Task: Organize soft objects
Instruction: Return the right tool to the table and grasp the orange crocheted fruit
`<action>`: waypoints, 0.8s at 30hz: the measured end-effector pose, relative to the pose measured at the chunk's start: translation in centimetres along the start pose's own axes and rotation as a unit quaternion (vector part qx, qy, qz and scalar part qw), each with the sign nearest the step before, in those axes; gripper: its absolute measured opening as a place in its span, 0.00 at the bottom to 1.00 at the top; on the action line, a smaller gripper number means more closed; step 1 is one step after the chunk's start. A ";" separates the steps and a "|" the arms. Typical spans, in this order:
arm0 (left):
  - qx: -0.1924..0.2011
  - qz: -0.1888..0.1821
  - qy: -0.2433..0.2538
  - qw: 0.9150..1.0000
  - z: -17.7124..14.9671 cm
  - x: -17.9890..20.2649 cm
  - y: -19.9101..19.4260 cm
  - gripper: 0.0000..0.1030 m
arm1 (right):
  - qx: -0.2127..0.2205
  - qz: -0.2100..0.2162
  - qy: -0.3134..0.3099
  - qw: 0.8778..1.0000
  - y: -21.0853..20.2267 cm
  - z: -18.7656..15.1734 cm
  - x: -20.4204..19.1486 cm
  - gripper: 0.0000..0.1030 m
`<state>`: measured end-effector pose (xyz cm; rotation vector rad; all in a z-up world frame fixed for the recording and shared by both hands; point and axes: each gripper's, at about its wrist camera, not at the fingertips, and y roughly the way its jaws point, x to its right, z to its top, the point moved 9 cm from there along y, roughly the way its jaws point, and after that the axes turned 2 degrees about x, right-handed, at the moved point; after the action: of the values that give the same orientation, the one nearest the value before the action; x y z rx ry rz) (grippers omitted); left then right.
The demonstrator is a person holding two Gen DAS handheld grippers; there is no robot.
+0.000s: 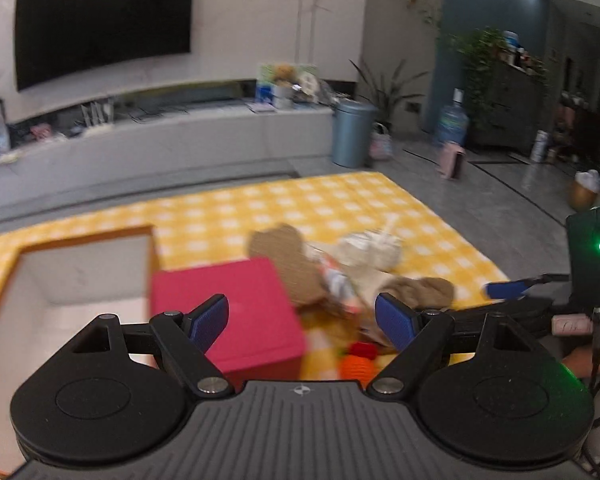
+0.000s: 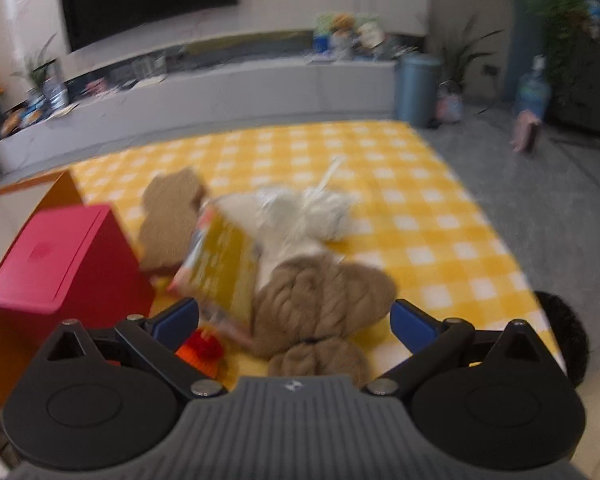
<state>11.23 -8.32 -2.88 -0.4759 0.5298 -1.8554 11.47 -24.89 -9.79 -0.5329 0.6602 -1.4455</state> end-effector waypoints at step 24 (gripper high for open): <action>-0.052 -0.037 -0.019 0.998 -2.3 0.3 2.4 0.95 | -0.096 0.060 -0.028 0.993 5.5 -2.9 -5.3 0.37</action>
<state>11.65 -9.03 -6.10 -0.6069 0.5911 -1.8917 13.38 -19.06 -15.26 -0.6703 0.7772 -1.2575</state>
